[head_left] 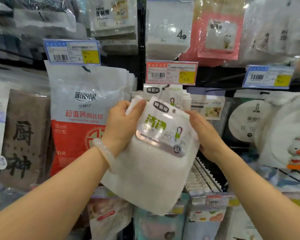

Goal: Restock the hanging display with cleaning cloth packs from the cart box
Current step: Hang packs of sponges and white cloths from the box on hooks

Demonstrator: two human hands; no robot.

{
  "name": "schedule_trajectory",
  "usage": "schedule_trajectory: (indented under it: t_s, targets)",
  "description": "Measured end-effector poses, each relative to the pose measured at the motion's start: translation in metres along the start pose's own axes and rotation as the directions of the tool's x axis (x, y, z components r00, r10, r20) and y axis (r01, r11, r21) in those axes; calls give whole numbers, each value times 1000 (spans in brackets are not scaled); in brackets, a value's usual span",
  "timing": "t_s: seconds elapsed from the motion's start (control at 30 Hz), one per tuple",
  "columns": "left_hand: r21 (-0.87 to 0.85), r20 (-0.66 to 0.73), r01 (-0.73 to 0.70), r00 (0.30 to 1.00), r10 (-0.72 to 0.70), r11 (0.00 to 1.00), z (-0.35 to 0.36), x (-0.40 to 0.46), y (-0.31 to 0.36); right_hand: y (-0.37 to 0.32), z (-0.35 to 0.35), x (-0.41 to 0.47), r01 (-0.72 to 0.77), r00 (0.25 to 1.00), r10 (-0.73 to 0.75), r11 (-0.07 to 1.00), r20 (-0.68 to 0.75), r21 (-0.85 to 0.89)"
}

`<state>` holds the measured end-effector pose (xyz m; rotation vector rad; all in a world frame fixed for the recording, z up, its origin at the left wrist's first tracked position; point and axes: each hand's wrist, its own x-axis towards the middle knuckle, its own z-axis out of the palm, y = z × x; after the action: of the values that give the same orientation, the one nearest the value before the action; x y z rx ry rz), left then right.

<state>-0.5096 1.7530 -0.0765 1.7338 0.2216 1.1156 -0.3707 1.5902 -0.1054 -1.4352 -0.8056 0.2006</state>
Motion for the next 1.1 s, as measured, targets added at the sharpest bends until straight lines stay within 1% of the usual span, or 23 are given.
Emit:
schedule_trajectory:
  t_s: [0.03, 0.1, 0.17, 0.23, 0.27, 0.33, 0.4, 0.43, 0.53, 0.63, 0.73, 0.87, 1.0, 1.1]
  targets:
    - [-29, -31, 7, 999, -8, 1000, 3, 0, 1, -1, -6, -3, -73, 996, 68, 994, 65, 78]
    - [-66, -73, 23, 997, -28, 998, 12, -2, -1, -4, -17, -7, -114, 988, 96, 982, 121, 152]
    - [-106, -104, 34, 994, -45, 994, 20, -7, -4, -10, -24, -10, -93, 993, 81, 985, 88, 147]
    - [-156, -93, 7, 995, -22, 988, 23, -11, -7, -15, -27, -11, -26, 1000, 25, 996, 17, 87]
    - [-184, -46, -17, 999, 9, 983, 23, -13, -8, -17, -27, -11, 21, 1000, -21, 998, -7, 64]
    - [-193, 107, -117, 984, 139, 974, 19, -18, -11, -21, -26, -12, 123, 992, -122, 992, -33, 23]
    - [-122, 233, -214, 943, 238, 969, 14, -21, -12, -26, -23, -12, 220, 974, -219, 975, -60, 4]
    - [-71, 250, -250, 933, 259, 966, 13, -20, -12, -29, -20, -11, 257, 964, -256, 966, -74, -5]
    - [56, 167, -281, 949, 269, 958, 12, -12, -6, -38, -11, -6, 321, 939, -325, 945, -108, -55]
    - [81, 114, -294, 952, 284, 952, 11, -1, -1, -47, -4, 0, 365, 921, -372, 928, -118, -81]
    - [142, 105, -340, 939, 327, 930, 10, 0, -1, -50, -1, 2, 378, 917, -385, 922, -103, -81]
    - [275, 44, -422, 903, 427, 864, 10, -4, -3, -51, 1, 1, 423, 899, -428, 903, -89, -72]
    - [279, 36, -408, 909, 415, 870, 7, 2, 6, -61, 2, 6, 439, 890, -450, 889, -74, -127]
    - [304, 43, -398, 913, 405, 865, 7, 1, 9, -63, 1, 9, 424, 900, -433, 898, -57, -120]
